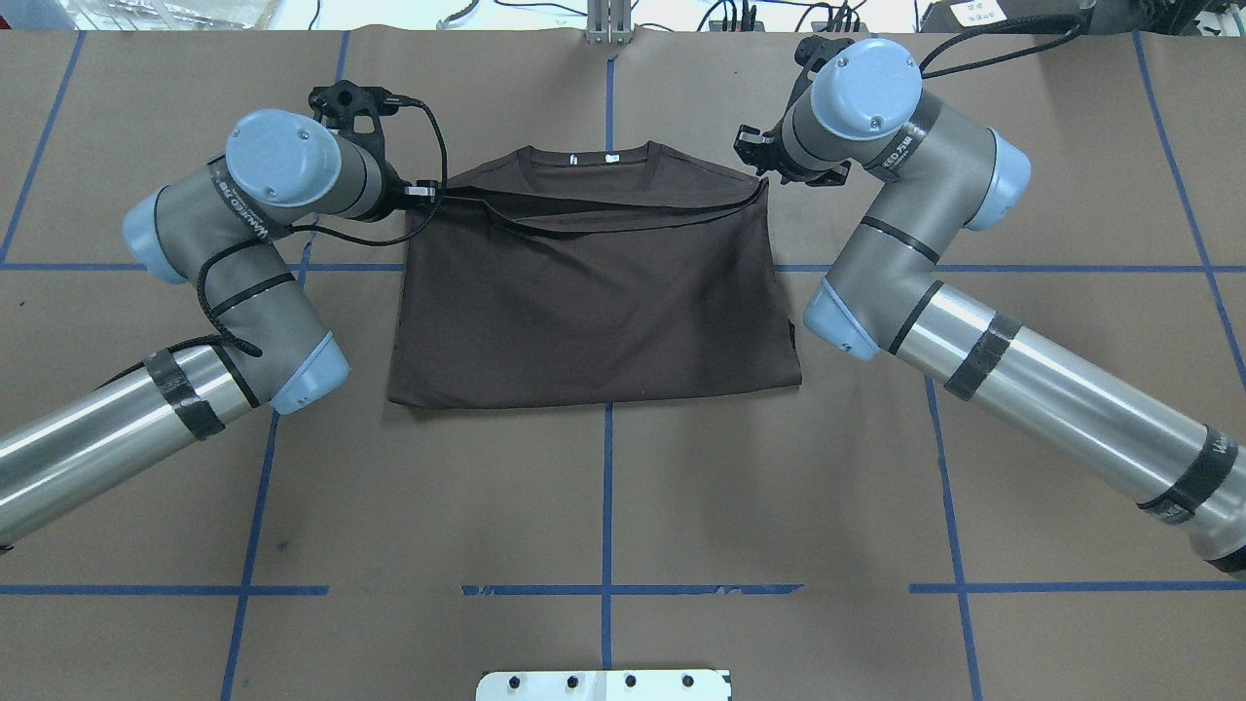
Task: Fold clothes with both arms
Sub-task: 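Release the hem and move the left gripper to the folded shirt's side edge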
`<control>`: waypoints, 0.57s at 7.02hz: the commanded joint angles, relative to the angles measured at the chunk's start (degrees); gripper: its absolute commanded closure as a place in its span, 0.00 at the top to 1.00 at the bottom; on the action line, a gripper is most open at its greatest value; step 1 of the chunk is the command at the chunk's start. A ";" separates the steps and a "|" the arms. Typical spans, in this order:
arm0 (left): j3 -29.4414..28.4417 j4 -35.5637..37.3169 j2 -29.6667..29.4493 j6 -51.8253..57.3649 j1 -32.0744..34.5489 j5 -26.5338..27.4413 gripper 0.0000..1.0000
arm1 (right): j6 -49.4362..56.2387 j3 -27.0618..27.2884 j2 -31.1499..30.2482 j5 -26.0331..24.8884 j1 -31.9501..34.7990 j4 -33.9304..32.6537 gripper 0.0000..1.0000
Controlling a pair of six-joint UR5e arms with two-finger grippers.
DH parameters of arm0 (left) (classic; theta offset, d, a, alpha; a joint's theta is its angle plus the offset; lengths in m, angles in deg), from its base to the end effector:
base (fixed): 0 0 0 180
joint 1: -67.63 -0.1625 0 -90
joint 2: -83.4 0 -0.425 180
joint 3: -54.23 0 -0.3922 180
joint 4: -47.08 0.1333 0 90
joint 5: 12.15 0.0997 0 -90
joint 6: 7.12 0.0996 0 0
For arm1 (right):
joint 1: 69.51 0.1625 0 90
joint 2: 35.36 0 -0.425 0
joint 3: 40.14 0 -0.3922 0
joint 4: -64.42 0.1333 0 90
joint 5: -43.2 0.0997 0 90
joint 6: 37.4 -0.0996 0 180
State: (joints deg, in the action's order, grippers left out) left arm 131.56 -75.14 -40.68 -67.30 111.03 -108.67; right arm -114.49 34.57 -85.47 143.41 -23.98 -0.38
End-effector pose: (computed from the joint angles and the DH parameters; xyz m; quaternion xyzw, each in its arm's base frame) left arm 0.4554 -0.5985 0.3497 0.2279 0.3918 -0.0799 0.8878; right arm -0.4558 -0.6293 0.3124 0.1343 -0.4054 0.2178 0.8776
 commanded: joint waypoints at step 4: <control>24.94 -2.57 20.60 -7.51 -9.52 -2.79 1.00 | 3.62 8.35 -4.64 0.87 0.09 0.03 1.00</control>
State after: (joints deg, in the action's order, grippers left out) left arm 150.89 -76.72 -25.39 -68.47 106.08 -111.71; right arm -110.97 42.53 -89.88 144.40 -23.89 -0.45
